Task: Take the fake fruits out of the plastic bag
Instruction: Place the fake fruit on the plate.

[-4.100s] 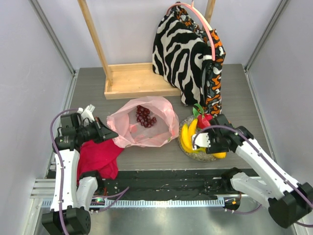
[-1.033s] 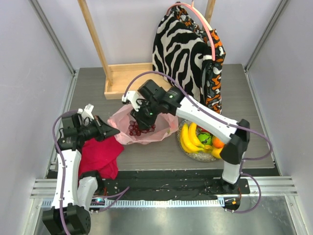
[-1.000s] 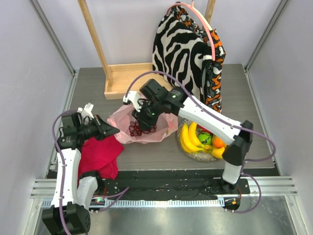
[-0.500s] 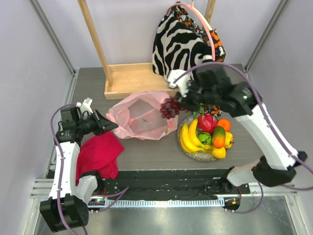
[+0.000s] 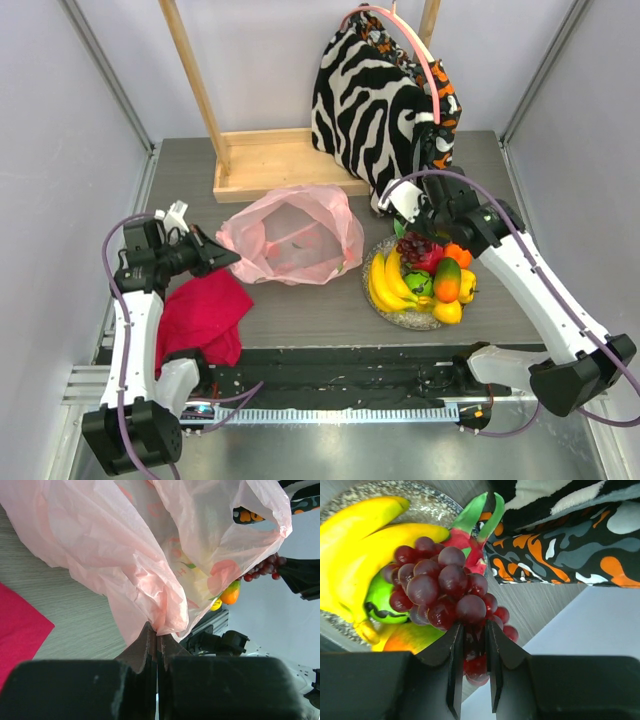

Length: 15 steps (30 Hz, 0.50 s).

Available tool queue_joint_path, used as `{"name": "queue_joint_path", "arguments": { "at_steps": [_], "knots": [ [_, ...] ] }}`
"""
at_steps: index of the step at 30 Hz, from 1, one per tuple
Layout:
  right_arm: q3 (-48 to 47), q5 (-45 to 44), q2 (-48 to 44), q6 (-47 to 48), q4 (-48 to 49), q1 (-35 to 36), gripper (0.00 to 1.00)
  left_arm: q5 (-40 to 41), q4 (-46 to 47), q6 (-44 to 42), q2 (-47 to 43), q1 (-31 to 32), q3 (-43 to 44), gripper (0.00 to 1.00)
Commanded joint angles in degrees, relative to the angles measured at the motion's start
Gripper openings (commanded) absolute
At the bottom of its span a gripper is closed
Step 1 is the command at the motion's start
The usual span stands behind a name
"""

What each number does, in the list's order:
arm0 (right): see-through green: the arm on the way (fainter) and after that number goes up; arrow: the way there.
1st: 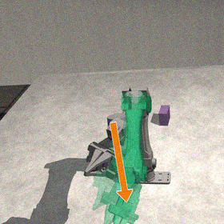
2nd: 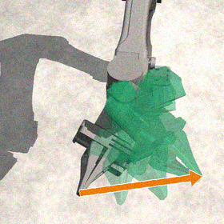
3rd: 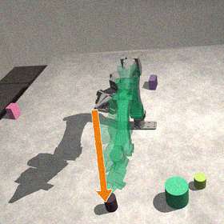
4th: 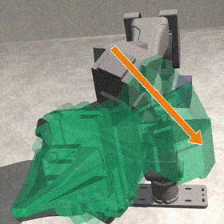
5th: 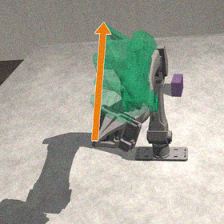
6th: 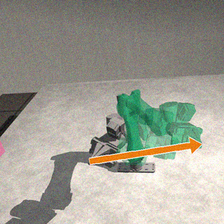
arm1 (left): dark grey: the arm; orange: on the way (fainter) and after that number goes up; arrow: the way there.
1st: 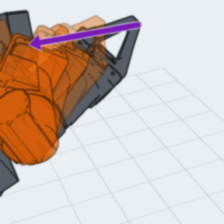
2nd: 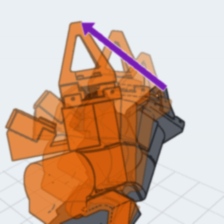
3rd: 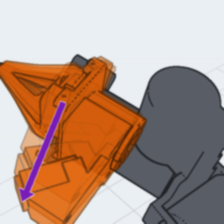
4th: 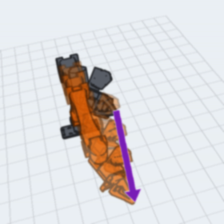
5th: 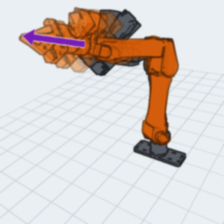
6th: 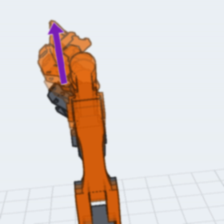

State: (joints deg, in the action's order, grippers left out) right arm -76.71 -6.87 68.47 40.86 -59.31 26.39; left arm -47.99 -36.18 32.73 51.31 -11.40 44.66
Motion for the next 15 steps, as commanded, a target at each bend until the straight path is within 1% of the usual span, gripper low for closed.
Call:
{"name": "queue_joint_path", "arguments": {
  "at_steps": [1,6,15],
  "knots": [
    [2.8,-4.3,-2.4,2.8,11.7,-0.3,0.06,-0.5,1.6,0.8,-2.7,-0.5,-1.4,0.0],
    [6.3,-4.1,-3.6,4.8,16.1,-0.3,0.05,-1.4,1.3,1.6,-3.7,-1.4,-2.2,0.0],
    [7.8,-3.9,-2.9,5.0,21.3,-0.2,0.04,-0.9,2.3,1.6,-2.4,-2.0,-1.9,0.0]
  ]
}}
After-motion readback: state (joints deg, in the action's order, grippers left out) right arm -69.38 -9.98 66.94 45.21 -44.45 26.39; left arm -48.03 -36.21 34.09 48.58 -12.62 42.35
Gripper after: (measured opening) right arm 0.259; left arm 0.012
